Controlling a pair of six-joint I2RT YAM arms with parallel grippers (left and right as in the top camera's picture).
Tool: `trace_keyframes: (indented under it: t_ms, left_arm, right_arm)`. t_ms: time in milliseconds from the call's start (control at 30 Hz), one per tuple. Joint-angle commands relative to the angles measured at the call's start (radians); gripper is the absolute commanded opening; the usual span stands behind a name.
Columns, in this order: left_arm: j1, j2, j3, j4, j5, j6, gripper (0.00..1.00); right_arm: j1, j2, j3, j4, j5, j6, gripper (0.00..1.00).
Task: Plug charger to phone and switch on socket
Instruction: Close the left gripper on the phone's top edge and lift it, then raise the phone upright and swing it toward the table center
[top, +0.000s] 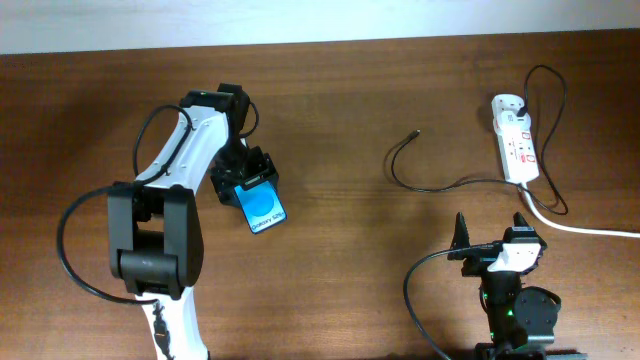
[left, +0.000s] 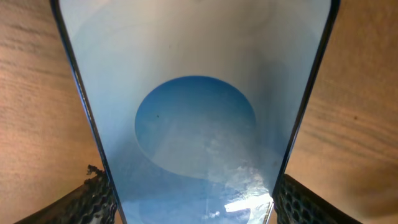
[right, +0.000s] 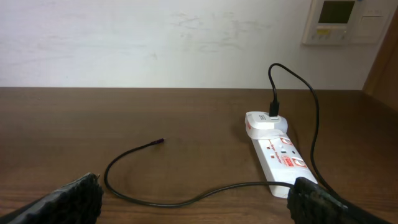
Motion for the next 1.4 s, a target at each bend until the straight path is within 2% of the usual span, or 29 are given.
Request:
trace_keyframes:
  t_ms: [0,200,667,1000,1367]
  left_arm:
    - [-0.001,0.010,0.024,-0.029,0.038,0.040,0.55]
    - [-0.001,0.010,0.024,-0.047,0.086,0.049,0.54]
    - [-0.017,0.010,0.024,-0.109,0.085,0.063,0.54]
    - [-0.039,0.010,0.032,-0.200,0.119,0.071,0.47]
    - [-0.108,0.010,0.222,-0.339,0.119,0.097,0.49]
  right_arm:
    - [0.009,-0.006,-0.005,-0.004,-0.009,-0.006,0.99]
    - [0.009,-0.006,-0.005,-0.004,-0.009,-0.006,0.99]
    - [0.009,-0.006,-0.005,-0.004,-0.009,-0.006,0.99]
    - [0.009,-0.006,-0.005,-0.004,-0.009,-0.006,0.99]
    - [0.009,-0.006,-0.005,-0.004,-0.009,-0.006,0.99]
